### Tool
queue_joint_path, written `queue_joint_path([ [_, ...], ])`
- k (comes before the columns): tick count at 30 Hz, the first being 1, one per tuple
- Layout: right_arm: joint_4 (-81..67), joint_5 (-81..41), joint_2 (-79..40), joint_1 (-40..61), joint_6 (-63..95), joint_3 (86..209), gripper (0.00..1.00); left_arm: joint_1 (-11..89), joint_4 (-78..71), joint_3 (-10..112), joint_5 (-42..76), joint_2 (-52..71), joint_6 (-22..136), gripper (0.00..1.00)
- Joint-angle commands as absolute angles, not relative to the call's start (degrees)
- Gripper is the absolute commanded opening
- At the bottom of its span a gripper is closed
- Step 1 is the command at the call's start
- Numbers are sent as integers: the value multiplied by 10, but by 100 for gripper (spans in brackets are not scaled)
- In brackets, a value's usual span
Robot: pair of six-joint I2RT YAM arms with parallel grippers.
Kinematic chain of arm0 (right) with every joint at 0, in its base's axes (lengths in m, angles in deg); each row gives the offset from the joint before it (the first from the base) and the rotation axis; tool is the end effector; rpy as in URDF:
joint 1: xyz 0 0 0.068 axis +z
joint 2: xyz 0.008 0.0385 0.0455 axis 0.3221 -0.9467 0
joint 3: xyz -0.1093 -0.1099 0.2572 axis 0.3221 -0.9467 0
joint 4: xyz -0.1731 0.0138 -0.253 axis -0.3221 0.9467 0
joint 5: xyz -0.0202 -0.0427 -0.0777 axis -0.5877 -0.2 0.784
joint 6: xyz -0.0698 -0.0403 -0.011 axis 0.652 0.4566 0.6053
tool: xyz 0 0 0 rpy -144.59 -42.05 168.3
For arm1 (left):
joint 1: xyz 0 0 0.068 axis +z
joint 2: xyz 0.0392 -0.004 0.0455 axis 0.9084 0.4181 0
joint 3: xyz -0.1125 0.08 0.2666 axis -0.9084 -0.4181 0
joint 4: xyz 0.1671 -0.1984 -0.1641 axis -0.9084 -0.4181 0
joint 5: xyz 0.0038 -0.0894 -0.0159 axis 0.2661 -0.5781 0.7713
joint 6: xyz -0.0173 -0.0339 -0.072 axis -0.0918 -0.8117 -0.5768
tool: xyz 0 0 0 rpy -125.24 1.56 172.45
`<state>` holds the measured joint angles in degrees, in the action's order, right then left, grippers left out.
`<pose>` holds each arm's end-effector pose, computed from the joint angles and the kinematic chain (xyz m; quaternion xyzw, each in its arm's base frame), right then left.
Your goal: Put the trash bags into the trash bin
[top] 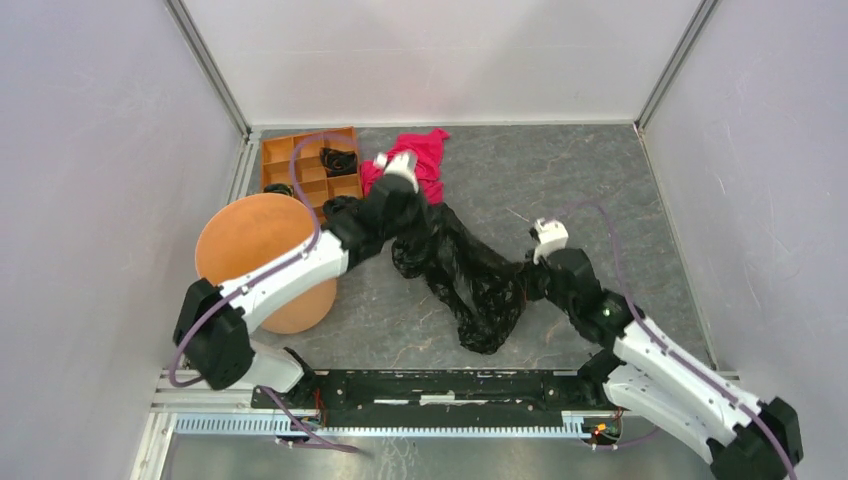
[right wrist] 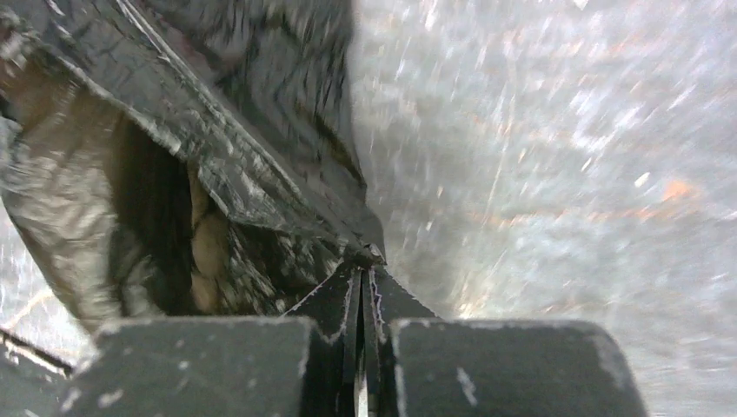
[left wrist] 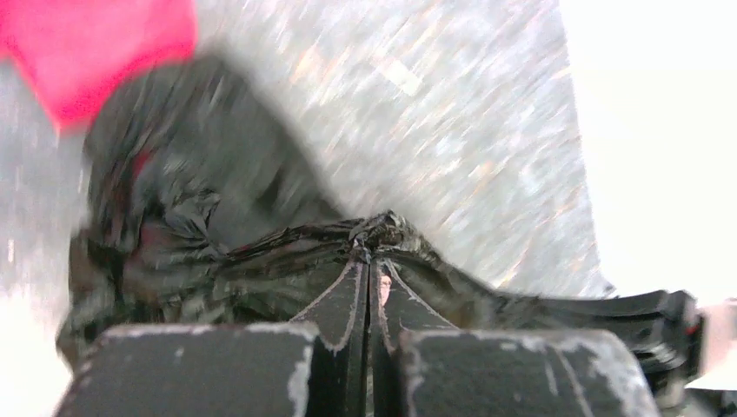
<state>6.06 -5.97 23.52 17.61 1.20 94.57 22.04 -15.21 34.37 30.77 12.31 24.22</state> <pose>0.1769 0.1199 0.2013 -0.0817 0.8594 0.1978 0.4644 0.2778 -0.2515 0.2634 -0.0348 0.8760 -0.3007 0.3755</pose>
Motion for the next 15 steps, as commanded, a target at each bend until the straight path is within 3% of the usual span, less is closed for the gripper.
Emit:
queue_joint_path([
  [1, 109, 50, 140, 170, 121, 1198, 0, 241, -228, 621, 227, 166, 384, 2],
  [4, 142, 22, 109, 171, 182, 1384, 0, 235, -182, 720, 107, 148, 405, 2],
  [7, 121, -93, 122, 171, 214, 1457, 0, 214, -92, 713, 10, 80, 412, 2],
  [10, 58, -173, 182, 170, 211, 1363, 1, 202, -81, 637, 62, 15, 409, 3],
  [15, -7, -172, 237, 171, 130, 1083, 1, 202, -180, 427, 219, -32, 374, 2],
])
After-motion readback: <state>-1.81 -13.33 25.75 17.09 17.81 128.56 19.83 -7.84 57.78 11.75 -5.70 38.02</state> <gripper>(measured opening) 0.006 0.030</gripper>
